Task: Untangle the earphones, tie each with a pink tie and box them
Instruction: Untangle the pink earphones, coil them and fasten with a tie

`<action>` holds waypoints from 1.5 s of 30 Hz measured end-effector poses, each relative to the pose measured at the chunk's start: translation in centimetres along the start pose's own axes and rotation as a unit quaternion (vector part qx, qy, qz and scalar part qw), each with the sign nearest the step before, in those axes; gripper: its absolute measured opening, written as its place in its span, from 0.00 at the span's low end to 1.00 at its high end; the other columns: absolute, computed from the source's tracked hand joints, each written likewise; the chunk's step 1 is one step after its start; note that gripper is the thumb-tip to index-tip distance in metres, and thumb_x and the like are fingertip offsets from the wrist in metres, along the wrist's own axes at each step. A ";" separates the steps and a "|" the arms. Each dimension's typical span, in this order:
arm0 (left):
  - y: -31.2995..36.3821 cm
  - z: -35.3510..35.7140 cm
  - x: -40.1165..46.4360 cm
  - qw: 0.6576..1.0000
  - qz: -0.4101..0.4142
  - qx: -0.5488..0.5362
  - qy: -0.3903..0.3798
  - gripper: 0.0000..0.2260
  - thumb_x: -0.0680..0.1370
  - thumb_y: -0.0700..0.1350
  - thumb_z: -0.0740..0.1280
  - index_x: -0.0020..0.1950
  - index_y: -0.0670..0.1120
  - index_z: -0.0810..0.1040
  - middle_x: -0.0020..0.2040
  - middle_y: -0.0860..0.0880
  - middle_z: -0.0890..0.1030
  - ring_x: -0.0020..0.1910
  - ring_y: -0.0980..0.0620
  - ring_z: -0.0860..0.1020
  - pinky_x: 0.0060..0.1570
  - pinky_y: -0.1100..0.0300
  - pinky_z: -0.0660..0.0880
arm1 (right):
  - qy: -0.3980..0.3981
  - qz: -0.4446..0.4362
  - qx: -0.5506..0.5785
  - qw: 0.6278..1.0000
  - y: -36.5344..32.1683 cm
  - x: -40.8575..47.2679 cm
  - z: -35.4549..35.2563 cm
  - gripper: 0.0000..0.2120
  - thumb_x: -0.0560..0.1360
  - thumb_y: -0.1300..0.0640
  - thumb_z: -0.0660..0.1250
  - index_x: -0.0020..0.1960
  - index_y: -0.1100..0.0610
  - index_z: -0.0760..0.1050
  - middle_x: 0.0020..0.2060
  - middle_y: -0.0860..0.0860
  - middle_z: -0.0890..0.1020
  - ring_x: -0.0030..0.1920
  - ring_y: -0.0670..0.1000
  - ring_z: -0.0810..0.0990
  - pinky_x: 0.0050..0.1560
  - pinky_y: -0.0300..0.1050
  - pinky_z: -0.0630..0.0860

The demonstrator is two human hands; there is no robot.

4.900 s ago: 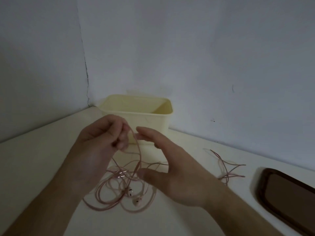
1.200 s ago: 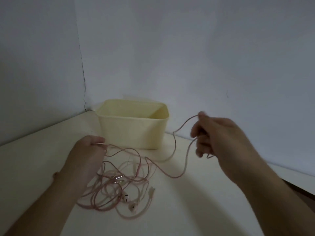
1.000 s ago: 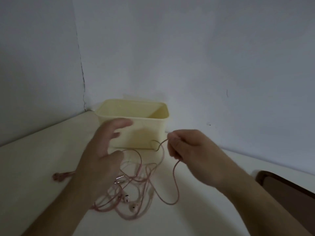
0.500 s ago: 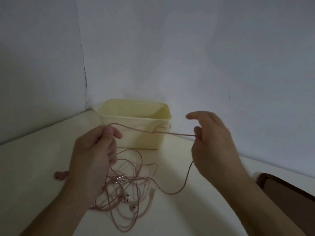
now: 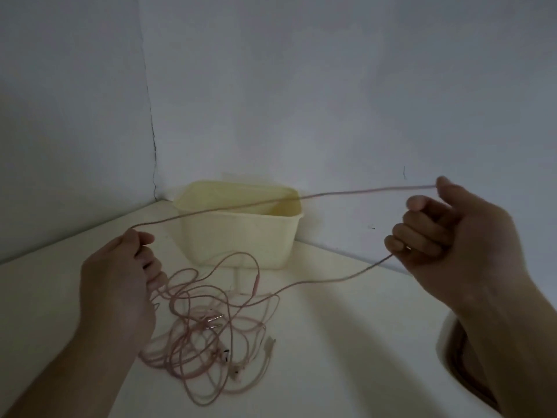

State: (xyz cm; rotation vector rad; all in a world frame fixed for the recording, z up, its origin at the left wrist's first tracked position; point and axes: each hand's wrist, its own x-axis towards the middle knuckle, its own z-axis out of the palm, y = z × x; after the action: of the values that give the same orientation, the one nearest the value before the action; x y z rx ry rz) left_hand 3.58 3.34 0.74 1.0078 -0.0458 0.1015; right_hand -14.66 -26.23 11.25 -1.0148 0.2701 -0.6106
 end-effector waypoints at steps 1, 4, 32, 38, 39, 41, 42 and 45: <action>0.0 -0.2 0.1 1.000 0.002 -0.005 0.000 0.15 0.86 0.44 0.58 0.40 0.46 0.74 0.24 0.56 0.62 0.19 0.59 0.59 0.18 0.68 0.56 | 0.011 -0.015 -0.008 1.000 -0.2 0.1 -0.1 0.23 0.84 0.46 0.62 0.34 0.57 0.74 0.25 0.48 0.54 0.27 0.50 0.50 0.33 0.45 0.58; 0.3 -0.5 0.5 1.000 0.007 -0.013 0.024 0.15 0.86 0.44 0.58 0.40 0.47 0.73 0.24 0.56 0.62 0.19 0.58 0.58 0.19 0.67 0.54 | 0.076 -0.083 -0.064 0.992 -1.1 0.2 -0.4 0.25 0.82 0.39 0.66 0.32 0.52 0.72 0.26 0.47 0.56 0.26 0.49 0.52 0.29 0.43 0.57; 0.0 0.5 -1.3 0.817 0.032 0.489 -0.305 0.26 0.64 0.37 0.67 0.56 0.60 0.82 0.55 0.60 0.84 0.50 0.58 0.84 0.44 0.63 0.74 | -0.157 -0.131 -0.554 0.807 3.3 -2.5 3.0 0.09 0.78 0.57 0.70 0.40 0.56 0.83 0.24 0.43 0.73 0.25 0.41 0.69 0.29 0.35 0.64; 0.6 0.6 -3.6 0.624 0.039 0.560 -0.544 0.39 0.76 0.44 0.71 0.73 0.80 0.58 0.76 0.77 0.60 0.74 0.72 0.63 0.76 0.56 0.66 | -0.234 -0.065 -0.627 0.740 6.3 -3.5 3.9 0.17 0.85 0.49 0.59 0.42 0.51 0.79 0.31 0.38 0.77 0.33 0.40 0.75 0.38 0.40 0.68; 0.3 1.0 -4.2 0.684 0.090 0.518 -0.505 0.39 0.77 0.39 0.70 0.73 0.78 0.61 0.77 0.74 0.62 0.76 0.69 0.63 0.77 0.52 0.64 | -0.246 -0.068 -0.652 0.714 6.6 -3.7 4.0 0.16 0.85 0.48 0.58 0.43 0.51 0.77 0.33 0.40 0.78 0.35 0.42 0.75 0.39 0.42 0.71; -0.9 2.9 -5.1 0.785 0.172 0.417 -0.425 0.34 0.76 0.42 0.72 0.74 0.70 0.66 0.76 0.65 0.68 0.77 0.62 0.65 0.77 0.49 0.65 | -0.275 -0.075 -0.679 0.677 7.1 -4.0 4.3 0.13 0.84 0.50 0.58 0.43 0.50 0.75 0.35 0.45 0.77 0.37 0.45 0.76 0.43 0.47 0.75; -1.5 3.6 -5.4 0.817 0.166 0.377 -0.403 0.31 0.74 0.50 0.75 0.73 0.66 0.68 0.74 0.62 0.72 0.77 0.59 0.68 0.74 0.52 0.66 | -0.288 -0.078 -0.685 0.665 7.3 -4.2 4.5 0.12 0.84 0.51 0.58 0.43 0.49 0.73 0.36 0.46 0.77 0.40 0.48 0.77 0.45 0.50 0.76; -2.1 4.8 -6.1 0.885 0.012 0.216 -0.412 0.26 0.70 0.61 0.76 0.68 0.60 0.78 0.63 0.52 0.84 0.69 0.48 0.79 0.63 0.53 0.76 | -0.306 -0.107 -0.713 0.622 7.8 -4.4 4.9 0.08 0.84 0.52 0.58 0.46 0.46 0.70 0.45 0.49 0.81 0.47 0.55 0.80 0.50 0.56 0.79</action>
State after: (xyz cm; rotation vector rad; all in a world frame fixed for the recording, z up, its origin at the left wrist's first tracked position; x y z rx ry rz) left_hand -2.19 -2.26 0.98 1.4383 -0.8478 -0.3185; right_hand -13.12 -17.21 6.79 -2.7789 -0.0535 -0.0847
